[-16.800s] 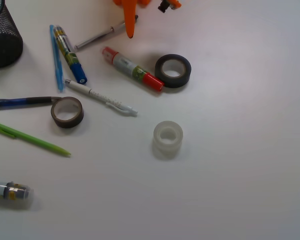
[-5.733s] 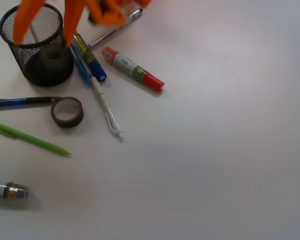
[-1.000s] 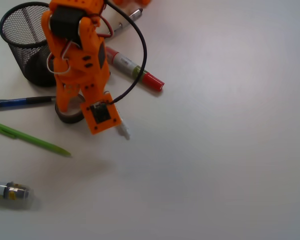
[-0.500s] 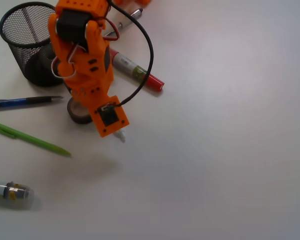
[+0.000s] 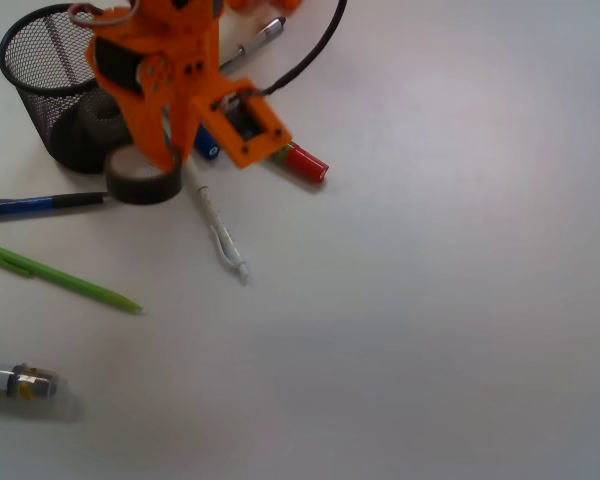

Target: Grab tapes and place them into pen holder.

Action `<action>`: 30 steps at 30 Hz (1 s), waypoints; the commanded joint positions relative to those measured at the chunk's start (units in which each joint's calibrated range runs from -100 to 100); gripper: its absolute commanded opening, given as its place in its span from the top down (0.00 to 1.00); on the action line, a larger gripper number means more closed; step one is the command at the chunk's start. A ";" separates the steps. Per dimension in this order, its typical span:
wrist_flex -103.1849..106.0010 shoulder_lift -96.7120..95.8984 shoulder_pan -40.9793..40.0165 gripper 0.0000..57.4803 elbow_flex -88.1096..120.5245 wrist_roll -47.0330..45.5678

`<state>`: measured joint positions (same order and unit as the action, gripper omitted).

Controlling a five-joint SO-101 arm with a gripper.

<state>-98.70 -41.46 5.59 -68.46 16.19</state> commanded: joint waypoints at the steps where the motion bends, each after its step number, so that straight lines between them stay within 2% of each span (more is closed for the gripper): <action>1: -0.95 18.30 2.60 0.99 17.47 -0.93; 5: -0.68 30.46 7.31 0.99 32.41 -1.17; 9: 3.25 38.53 12.25 0.99 37.76 -2.49; 18: 5.09 41.25 23.24 0.99 48.08 0.63; 24: 8.33 41.59 22.41 0.99 59.77 1.42; 30: 10.34 41.25 19.72 0.99 61.67 1.47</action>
<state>-89.20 -2.61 26.08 -6.92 17.41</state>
